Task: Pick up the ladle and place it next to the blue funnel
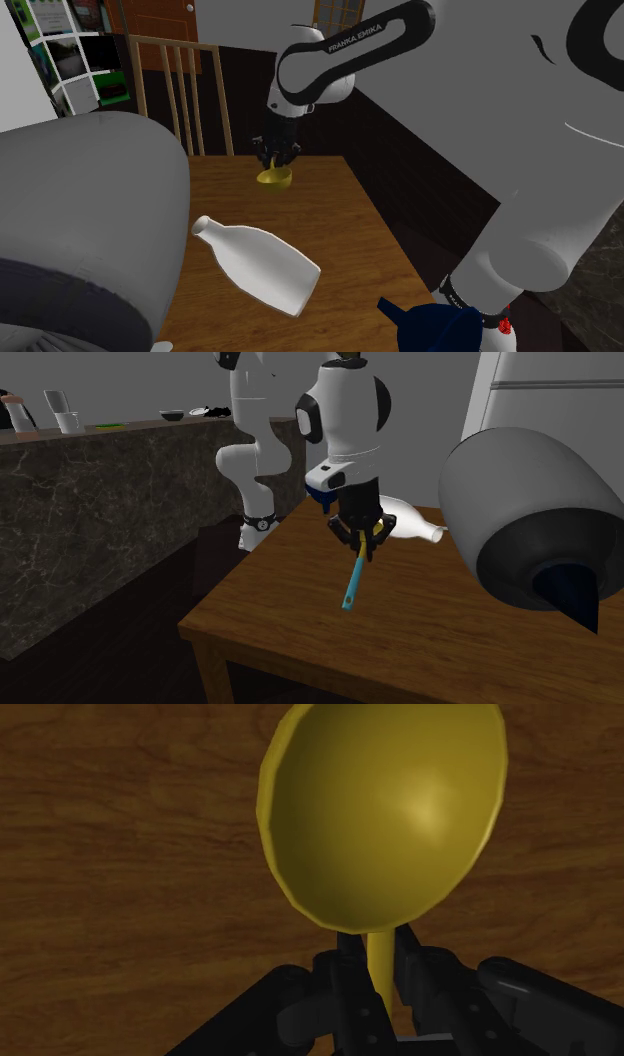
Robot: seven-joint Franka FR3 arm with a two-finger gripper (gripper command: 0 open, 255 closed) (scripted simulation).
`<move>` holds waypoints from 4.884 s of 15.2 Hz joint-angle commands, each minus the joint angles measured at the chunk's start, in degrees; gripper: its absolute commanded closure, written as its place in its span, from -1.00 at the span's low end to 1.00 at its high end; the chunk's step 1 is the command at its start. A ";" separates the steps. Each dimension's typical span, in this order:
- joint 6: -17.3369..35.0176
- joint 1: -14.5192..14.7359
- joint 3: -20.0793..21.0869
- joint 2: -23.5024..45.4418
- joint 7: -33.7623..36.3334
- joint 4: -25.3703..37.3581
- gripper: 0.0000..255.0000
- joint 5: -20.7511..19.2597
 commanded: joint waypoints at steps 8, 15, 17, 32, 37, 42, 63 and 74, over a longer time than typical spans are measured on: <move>-6.76 -0.19 -0.19 -2.79 0.87 4.03 1.00 -0.14; -11.98 -0.34 -0.37 -4.32 1.54 7.78 1.00 -0.31; -13.48 -0.38 -0.42 -4.65 1.75 8.96 1.00 -0.36; -19.89 1.44 1.49 -10.89 6.33 10.01 1.00 0.68; -18.88 4.11 4.60 -16.69 11.11 4.34 1.00 2.67; -18.30 6.95 8.17 -21.44 16.40 0.34 1.00 4.85; -16.23 16.36 29.48 -26.35 44.46 1.12 1.00 10.90; -7.63 16.51 32.02 -24.89 43.76 -6.03 1.00 11.91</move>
